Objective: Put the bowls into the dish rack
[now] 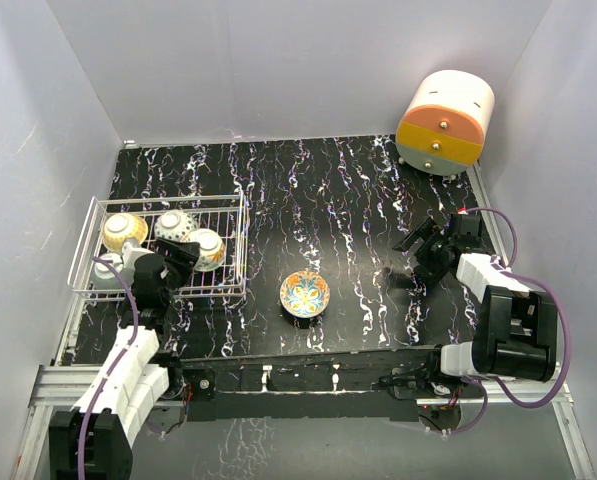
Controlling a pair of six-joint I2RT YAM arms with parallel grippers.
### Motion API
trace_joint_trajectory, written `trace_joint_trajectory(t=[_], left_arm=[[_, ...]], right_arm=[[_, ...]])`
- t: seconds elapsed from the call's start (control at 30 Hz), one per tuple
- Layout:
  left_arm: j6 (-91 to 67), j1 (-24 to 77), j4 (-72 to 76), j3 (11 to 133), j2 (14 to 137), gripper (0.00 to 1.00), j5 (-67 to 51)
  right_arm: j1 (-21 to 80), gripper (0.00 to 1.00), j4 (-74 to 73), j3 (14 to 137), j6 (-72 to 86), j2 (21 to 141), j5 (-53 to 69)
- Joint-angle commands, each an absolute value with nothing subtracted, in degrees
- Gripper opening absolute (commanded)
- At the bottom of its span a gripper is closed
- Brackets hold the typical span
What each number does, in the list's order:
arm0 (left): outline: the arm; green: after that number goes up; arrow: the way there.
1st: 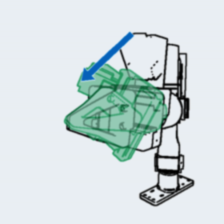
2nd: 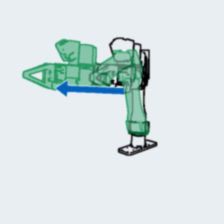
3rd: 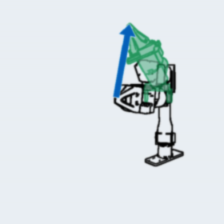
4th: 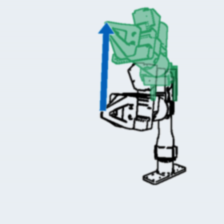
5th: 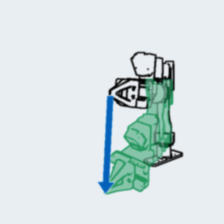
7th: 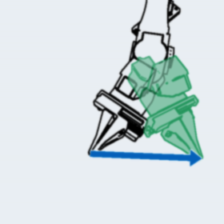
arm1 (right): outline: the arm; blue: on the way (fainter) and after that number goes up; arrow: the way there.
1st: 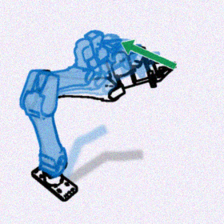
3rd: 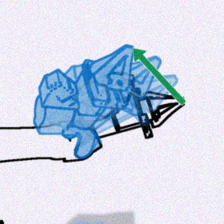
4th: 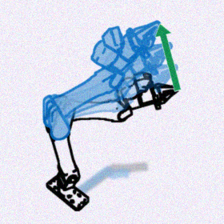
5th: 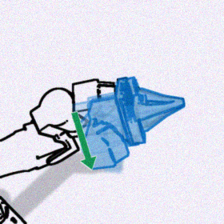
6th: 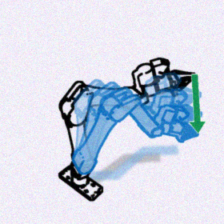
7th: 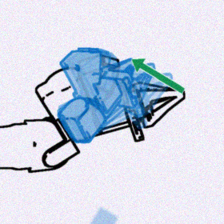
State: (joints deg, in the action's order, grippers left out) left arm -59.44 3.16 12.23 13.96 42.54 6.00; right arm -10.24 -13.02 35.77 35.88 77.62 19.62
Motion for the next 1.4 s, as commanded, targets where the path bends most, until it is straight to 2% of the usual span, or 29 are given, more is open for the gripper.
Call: trace_joint_trajectory(t=[0.0,0.13,0.37,0.77,1.2,1.37], left_arm=[[-54.1,3.1,-1.0,16.5,42.8,0.71,9.2],[-51.4,3.1,-5.4,20.0,43.8,0.81,10.9],[-45.3,3.1,-7.4,25.0,46.6,0.89,12.1],[-37.9,3.1,-7.4,34.8,55.3,0.9,9.8],[-41.2,3.1,-7.1,33.3,55.3,0.9,3.4],[-38.9,3.1,-10.9,36.8,57.1,0.9,3.4]], right_arm=[[-10.3,0.9,-10.3,35.4,35.1,77.7,19.3],[-10.3,0.9,-10.2,35.4,35.1,77.7,19.4],[-10.3,0.9,-9.9,35.3,35.2,77.9,19.5],[-10.3,0.9,-9.7,35.6,35.2,78.5,19.8],[-10.3,0.9,-9.2,35.4,35.4,78.6,19.9],[-10.3,0.9,-9.2,35.3,35.4,78.7,19.8]])
